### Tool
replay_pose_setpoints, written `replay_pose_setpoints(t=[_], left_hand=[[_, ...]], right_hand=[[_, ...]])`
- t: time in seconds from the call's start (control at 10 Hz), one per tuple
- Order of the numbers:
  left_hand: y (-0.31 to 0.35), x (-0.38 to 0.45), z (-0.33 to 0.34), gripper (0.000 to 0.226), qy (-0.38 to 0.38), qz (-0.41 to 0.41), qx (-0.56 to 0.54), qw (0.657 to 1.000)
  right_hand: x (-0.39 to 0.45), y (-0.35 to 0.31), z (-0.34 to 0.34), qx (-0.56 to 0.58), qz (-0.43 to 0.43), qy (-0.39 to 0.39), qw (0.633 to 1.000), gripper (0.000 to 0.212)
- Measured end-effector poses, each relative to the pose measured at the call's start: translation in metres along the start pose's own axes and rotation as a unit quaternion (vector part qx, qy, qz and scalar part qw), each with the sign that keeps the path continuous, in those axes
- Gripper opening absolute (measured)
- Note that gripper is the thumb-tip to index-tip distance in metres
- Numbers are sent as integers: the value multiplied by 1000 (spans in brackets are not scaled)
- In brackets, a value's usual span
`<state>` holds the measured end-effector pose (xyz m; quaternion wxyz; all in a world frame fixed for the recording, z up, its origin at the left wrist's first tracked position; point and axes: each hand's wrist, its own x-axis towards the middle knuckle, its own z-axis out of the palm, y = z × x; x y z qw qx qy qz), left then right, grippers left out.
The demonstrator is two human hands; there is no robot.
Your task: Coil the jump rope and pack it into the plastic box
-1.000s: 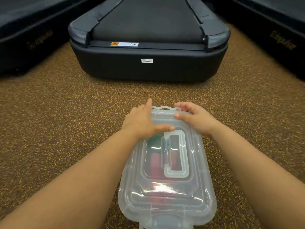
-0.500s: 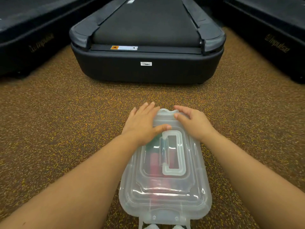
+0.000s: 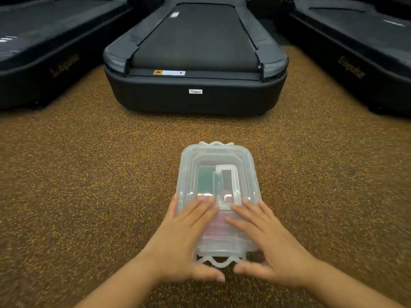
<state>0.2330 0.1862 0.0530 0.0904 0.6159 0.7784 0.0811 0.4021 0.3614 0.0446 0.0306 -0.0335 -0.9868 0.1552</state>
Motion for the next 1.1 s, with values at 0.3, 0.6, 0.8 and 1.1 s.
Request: replay_pose_setpoints(t=[0.3, 0.6, 0.8, 1.1], left_hand=[[-3, 1, -2, 107, -23, 16, 17, 999], [-6, 5, -2, 109, -60, 9, -2, 998], [-5, 7, -8, 97, -66, 3, -45, 997], [-2, 6, -15, 101, -68, 0, -19, 998]], right_hand=[[-9, 5, 3, -88, -33, 10, 996, 76], [-9, 10, 8, -8, -31, 15, 999, 64], [-8, 10, 7, 16, -19, 48, 999, 52], [2, 6, -17, -50, -36, 27, 998, 52]])
